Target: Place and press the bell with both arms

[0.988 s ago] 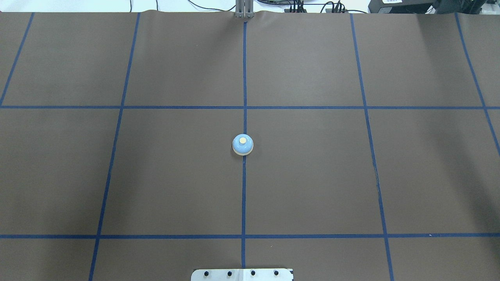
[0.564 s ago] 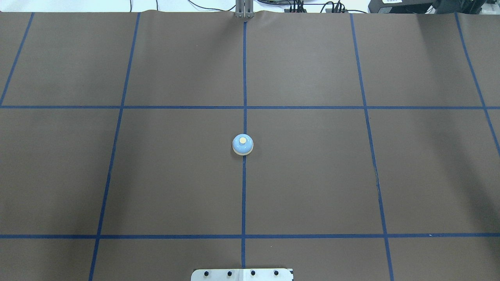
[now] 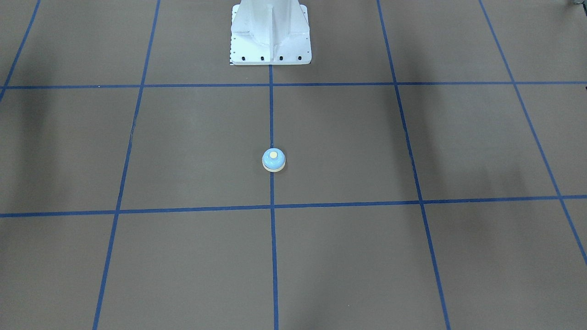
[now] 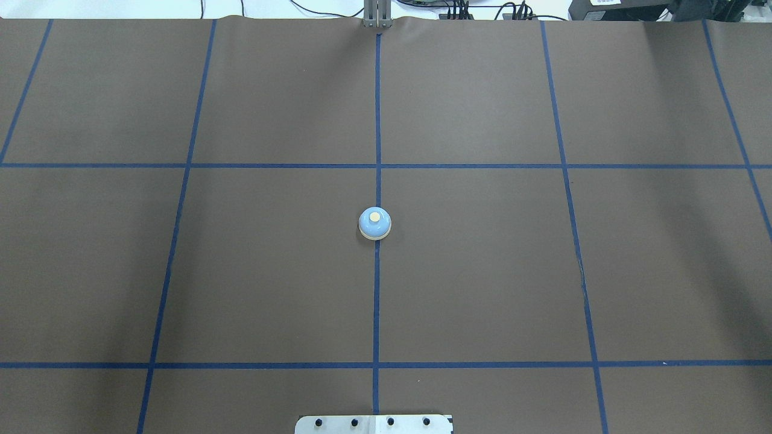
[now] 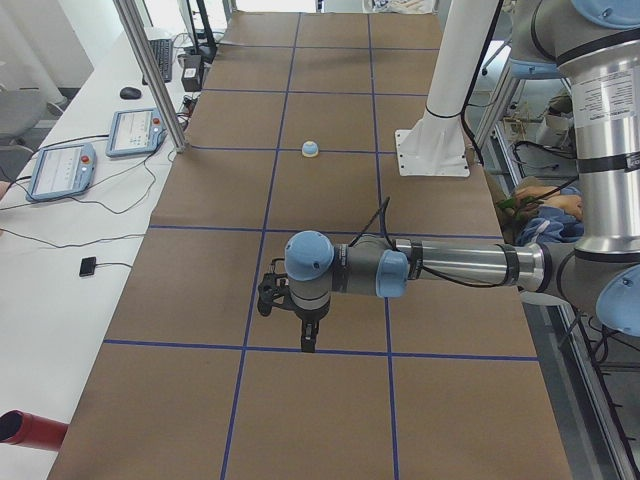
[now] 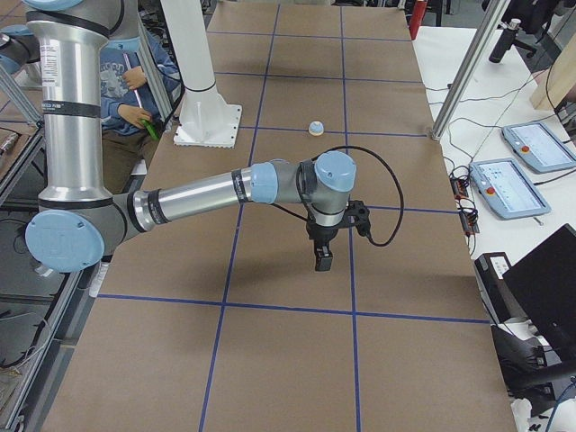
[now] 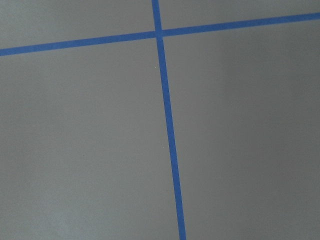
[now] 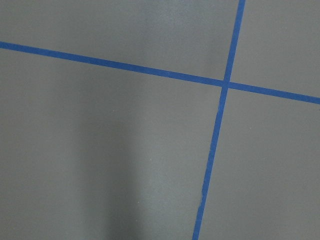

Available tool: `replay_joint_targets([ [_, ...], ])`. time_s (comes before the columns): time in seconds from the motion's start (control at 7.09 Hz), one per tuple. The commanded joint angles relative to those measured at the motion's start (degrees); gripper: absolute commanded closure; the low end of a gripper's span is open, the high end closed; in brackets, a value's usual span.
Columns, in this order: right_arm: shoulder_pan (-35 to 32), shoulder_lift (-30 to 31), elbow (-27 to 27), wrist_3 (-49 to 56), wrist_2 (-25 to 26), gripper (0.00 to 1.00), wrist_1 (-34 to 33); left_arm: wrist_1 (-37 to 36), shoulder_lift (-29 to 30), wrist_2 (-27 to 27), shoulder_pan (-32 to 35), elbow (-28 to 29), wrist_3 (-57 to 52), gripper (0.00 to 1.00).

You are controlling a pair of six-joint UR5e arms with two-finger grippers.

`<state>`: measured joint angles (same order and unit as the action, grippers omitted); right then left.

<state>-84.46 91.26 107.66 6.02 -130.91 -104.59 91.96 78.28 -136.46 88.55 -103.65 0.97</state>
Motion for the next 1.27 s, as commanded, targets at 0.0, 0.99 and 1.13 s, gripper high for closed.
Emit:
replay_joint_targets([
  [0.0, 0.0, -1.0, -0.3, 0.7, 0.5, 0.0, -0.3, 0.8, 0.0, 0.0, 0.0, -0.8, 0.7, 0.0],
  [0.99, 0.0, -2.8, 0.0, -0.1, -0.9, 0.0, -0.4, 1.2, -1.4, -0.1, 0.0, -3.6, 0.7, 0.0],
  [1.13, -0.2, -3.3, 0.4, -0.1, -0.9, 0.0, -0.5, 1.2, -2.2, 0.0, 0.0, -4.1, 0.8, 0.0],
])
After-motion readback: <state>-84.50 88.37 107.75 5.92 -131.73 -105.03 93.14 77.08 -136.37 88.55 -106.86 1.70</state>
